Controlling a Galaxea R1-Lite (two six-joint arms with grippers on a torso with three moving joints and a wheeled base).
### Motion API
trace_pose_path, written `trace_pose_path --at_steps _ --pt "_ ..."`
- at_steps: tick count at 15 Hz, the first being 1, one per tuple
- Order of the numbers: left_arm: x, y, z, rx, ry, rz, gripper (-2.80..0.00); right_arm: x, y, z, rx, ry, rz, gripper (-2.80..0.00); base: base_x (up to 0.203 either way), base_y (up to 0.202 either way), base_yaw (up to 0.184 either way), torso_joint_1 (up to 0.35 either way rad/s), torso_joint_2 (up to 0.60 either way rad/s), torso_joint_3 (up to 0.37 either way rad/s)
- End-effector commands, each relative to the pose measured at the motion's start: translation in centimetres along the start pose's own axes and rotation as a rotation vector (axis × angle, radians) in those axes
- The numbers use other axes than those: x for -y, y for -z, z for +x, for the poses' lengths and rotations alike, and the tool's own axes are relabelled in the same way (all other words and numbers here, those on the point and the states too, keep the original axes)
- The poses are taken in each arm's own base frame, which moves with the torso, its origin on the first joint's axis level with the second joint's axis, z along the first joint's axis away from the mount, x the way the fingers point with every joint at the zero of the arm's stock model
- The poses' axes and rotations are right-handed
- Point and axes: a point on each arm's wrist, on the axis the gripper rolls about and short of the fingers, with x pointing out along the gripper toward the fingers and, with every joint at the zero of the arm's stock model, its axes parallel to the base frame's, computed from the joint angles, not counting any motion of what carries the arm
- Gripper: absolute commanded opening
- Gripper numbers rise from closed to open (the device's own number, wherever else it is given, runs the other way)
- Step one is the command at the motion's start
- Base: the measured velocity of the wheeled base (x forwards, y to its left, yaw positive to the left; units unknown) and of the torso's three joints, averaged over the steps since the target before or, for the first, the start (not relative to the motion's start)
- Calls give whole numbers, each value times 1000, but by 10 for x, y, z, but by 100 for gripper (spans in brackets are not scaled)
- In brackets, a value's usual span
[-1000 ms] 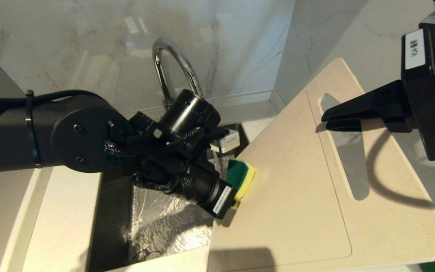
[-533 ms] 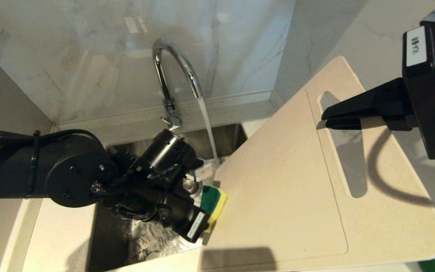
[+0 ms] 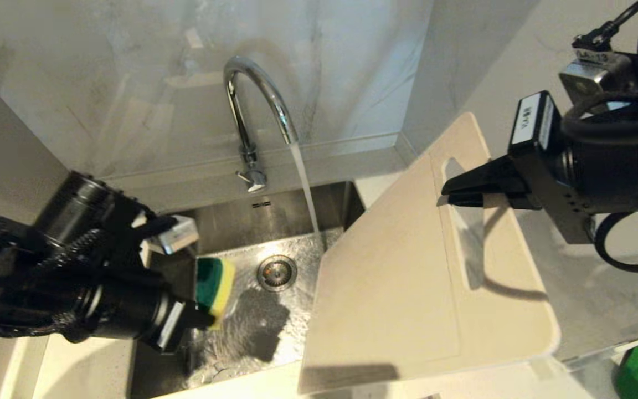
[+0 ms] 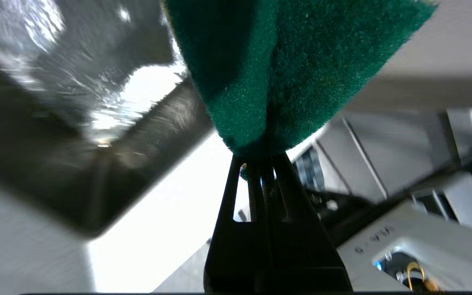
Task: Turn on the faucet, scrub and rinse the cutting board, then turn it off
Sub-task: Scrub the cutting board underwater
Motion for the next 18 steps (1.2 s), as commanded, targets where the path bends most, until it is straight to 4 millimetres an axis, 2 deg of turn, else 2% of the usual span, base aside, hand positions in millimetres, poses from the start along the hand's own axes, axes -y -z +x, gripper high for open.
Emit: trace_pose_path --at_steps 1,2,4,10,14,18 --pt "-10 -1 -53 141 -44 -34 -280 7 -3 38 6 25 8 -280 0 0 0 0 0 0" --pt "-10 -2 -64 154 -52 -38 -280 8 -6 50 11 25 11 -280 0 0 0 0 0 0" --pt "-9 -5 -73 173 -53 -43 -280 3 -16 69 59 -20 29 -280 0 0 0 0 0 0" --pt "-9 -5 -73 183 -104 -113 -280 -10 -44 118 229 -66 75 -280 0 0 0 0 0 0" --pt "-9 -6 -74 190 -106 -114 -280 -10 -48 128 234 -63 77 -280 0 0 0 0 0 0" --pt "-9 -3 -75 178 -108 -115 -280 -10 -49 129 234 -65 72 -280 0 0 0 0 0 0"
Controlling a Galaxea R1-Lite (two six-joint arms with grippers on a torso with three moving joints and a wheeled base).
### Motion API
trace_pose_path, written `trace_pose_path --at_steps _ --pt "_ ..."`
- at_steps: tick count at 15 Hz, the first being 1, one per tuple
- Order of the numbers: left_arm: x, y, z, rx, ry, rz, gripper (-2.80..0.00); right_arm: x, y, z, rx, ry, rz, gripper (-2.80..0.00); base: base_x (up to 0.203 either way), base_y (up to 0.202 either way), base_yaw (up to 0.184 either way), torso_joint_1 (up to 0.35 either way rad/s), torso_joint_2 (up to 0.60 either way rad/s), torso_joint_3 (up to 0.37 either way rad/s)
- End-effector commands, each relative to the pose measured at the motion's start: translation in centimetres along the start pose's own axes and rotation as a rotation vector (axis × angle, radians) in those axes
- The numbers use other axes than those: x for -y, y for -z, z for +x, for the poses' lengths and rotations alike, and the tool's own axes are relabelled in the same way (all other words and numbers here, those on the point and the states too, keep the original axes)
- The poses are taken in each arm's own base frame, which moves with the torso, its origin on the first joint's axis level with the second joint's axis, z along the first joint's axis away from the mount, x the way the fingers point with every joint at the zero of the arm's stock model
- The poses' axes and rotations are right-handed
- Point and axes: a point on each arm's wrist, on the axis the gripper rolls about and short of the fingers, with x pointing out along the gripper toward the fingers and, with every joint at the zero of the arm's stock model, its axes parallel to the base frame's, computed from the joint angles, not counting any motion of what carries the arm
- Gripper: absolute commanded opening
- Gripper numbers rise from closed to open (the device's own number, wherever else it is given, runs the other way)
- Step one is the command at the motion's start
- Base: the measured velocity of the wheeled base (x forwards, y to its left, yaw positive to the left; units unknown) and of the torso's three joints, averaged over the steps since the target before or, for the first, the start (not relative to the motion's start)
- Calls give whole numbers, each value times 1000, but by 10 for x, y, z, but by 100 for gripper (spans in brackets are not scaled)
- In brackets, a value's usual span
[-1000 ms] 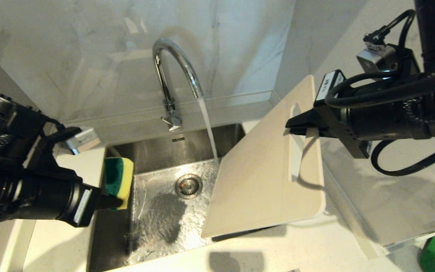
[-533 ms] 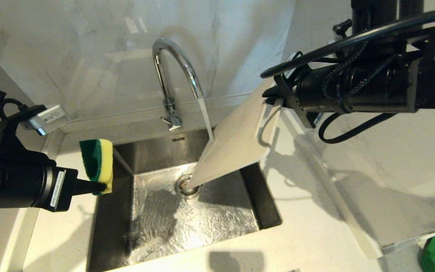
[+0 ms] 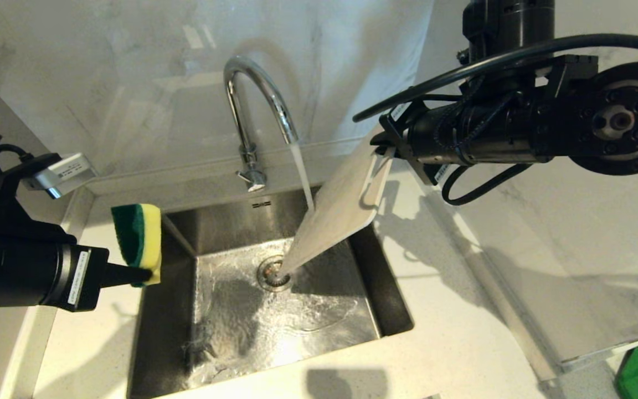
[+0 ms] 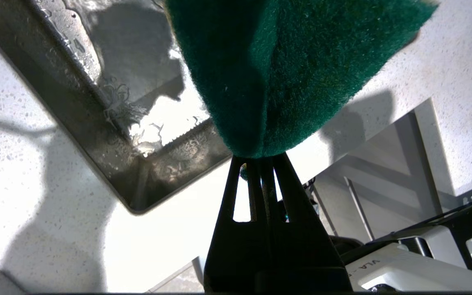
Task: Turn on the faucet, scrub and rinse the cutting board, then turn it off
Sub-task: Scrub the cutting board underwater, then put down the cutting board
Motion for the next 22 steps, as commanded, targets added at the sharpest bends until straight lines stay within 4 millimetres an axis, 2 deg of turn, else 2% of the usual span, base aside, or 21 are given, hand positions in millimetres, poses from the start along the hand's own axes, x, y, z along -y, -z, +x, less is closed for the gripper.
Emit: trace_pose_path --at_steps 1,6,9,12,15,17,20,22 --pt "-1 2 1 -10 -2 -2 -280 1 1 5 -4 4 3 -280 0 0 0 0 0 0" --pt "-1 3 3 -20 0 -4 -280 1 -1 8 7 8 -9 -280 0 0 0 0 0 0" --pt "-1 3 3 -22 2 -5 -280 2 -1 -7 46 106 -169 -280 0 0 0 0 0 0" --pt "0 2 6 -24 3 -4 -280 5 2 -52 3 220 -281 -280 0 0 0 0 0 0" --pt "0 1 5 -21 4 -3 -280 3 4 -111 -50 280 -319 -280 0 0 0 0 0 0" --pt "0 1 9 -29 2 -2 -280 9 11 -144 -99 326 -324 -280 0 0 0 0 0 0" --pt "1 -1 11 -29 4 2 -280 15 17 -178 -66 360 -345 -280 0 0 0 0 0 0" --pt "2 -1 14 -36 4 4 -280 7 11 -192 -6 340 -338 -280 0 0 0 0 0 0"
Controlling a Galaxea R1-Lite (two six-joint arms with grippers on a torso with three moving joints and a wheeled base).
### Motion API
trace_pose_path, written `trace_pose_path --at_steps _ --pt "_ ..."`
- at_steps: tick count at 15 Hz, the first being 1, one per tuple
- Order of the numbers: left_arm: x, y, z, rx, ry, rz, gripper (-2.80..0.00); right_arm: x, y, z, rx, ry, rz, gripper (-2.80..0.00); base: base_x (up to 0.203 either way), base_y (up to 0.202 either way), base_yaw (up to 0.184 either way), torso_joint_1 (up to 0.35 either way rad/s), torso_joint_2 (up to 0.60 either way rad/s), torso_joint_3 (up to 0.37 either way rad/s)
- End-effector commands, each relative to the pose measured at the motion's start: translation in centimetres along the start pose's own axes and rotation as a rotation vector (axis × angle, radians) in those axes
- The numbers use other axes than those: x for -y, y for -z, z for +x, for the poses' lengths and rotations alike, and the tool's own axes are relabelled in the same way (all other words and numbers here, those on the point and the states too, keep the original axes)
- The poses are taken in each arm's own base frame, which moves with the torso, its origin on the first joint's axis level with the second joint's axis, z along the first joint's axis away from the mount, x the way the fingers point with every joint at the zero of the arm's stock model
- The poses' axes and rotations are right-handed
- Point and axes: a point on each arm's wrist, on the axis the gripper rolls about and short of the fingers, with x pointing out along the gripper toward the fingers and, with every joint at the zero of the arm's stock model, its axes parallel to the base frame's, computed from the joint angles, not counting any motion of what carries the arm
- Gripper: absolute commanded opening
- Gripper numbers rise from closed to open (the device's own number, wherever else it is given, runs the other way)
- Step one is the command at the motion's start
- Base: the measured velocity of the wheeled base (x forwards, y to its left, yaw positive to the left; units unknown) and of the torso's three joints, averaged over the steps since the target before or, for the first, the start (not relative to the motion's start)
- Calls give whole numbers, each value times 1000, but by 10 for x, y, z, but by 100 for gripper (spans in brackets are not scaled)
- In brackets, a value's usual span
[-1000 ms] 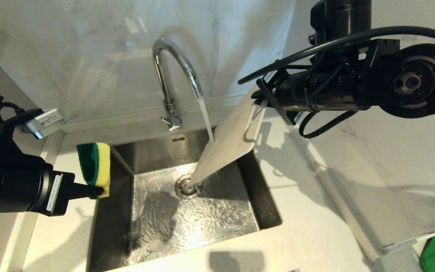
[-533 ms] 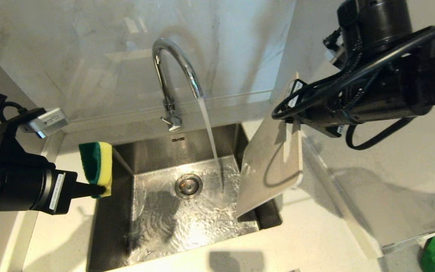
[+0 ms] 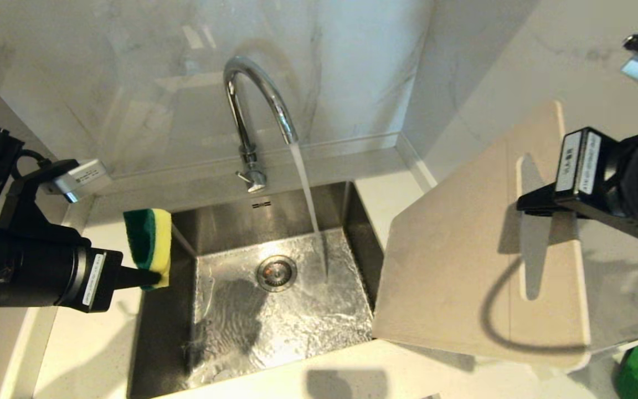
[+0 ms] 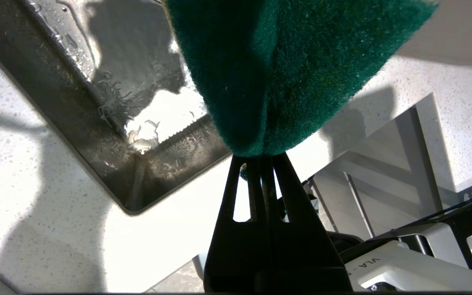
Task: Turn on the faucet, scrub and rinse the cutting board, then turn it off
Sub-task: Put down the cutting board
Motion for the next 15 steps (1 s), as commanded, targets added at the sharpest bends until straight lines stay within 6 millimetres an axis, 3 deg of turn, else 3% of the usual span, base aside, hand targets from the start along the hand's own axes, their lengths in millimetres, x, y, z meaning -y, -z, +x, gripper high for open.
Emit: trace_pose_path --at_steps 1,5,8,10,13,15 --pt "2 -1 5 -13 3 5 -280 3 -6 -30 79 -46 68 -280 0 0 0 0 0 0" --pt "9 -2 9 -23 23 23 -280 -4 -28 -61 162 -125 237 -280 0 0 0 0 0 0" --pt "16 -1 11 -33 41 42 -280 -12 -41 -72 163 -195 294 -280 0 0 0 0 0 0" --pt "16 -3 11 -25 43 40 -280 -9 -36 -71 108 -175 373 -280 0 0 0 0 0 0" --pt "16 -4 10 -21 42 40 -280 4 -12 -76 -132 -129 441 -280 0 0 0 0 0 0" --pt "16 -4 10 -18 41 39 -280 11 3 -68 -225 -82 426 -280 0 0 0 0 0 0"
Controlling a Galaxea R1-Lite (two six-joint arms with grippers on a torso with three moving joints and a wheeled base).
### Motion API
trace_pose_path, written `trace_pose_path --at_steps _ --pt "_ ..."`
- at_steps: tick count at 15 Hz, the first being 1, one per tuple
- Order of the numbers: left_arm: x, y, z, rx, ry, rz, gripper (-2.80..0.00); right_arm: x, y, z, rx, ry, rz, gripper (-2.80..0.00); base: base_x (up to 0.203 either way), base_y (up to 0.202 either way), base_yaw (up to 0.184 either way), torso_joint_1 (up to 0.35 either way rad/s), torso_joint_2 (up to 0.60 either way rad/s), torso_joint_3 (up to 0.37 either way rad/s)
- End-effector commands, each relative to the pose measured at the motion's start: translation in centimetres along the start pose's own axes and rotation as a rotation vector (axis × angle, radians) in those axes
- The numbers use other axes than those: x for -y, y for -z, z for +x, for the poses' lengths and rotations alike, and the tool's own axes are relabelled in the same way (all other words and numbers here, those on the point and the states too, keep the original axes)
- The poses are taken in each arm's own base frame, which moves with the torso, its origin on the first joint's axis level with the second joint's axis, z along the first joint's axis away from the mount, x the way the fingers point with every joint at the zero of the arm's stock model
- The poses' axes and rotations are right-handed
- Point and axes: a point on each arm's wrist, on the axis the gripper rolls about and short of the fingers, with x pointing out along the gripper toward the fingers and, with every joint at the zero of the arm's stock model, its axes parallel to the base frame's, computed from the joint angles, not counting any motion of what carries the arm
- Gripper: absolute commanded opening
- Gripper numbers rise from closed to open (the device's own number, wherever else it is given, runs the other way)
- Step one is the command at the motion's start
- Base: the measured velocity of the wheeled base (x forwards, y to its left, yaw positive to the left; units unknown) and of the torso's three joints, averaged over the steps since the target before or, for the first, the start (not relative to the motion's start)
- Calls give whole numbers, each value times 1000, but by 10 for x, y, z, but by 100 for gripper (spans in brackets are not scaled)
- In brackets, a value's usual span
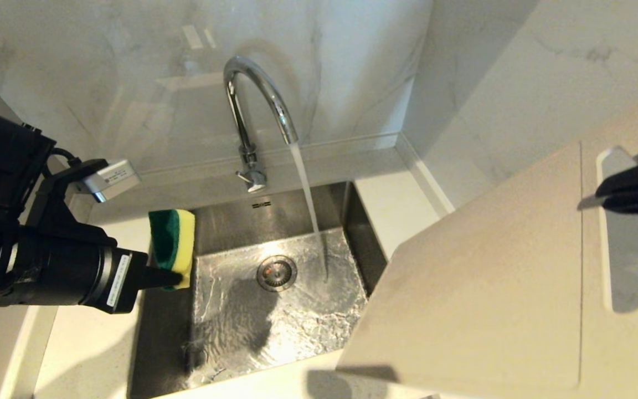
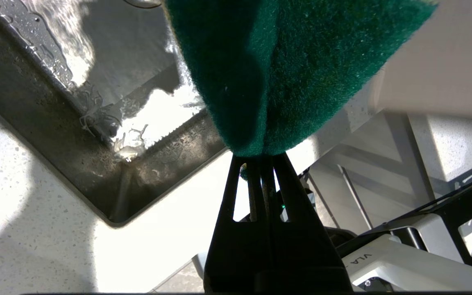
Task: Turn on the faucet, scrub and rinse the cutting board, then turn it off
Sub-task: Put down the cutting board
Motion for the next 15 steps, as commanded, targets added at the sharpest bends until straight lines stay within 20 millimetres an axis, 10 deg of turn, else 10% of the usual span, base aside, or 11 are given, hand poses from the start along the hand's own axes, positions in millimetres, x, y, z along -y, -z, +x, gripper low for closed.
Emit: trace_pose_path --at_steps 1,10,15 --pt "0 -1 0 0 -3 -2 -280 17 11 11 -72 84 -37 -280 0 0 0 0 0 0" --pt "0 -2 -2 8 -4 -2 -280 35 23 41 -112 98 -140 -280 0 0 0 0 0 0" --pt "0 -1 -1 2 -6 -2 -280 73 44 38 -138 206 -543 -280 0 0 0 0 0 0"
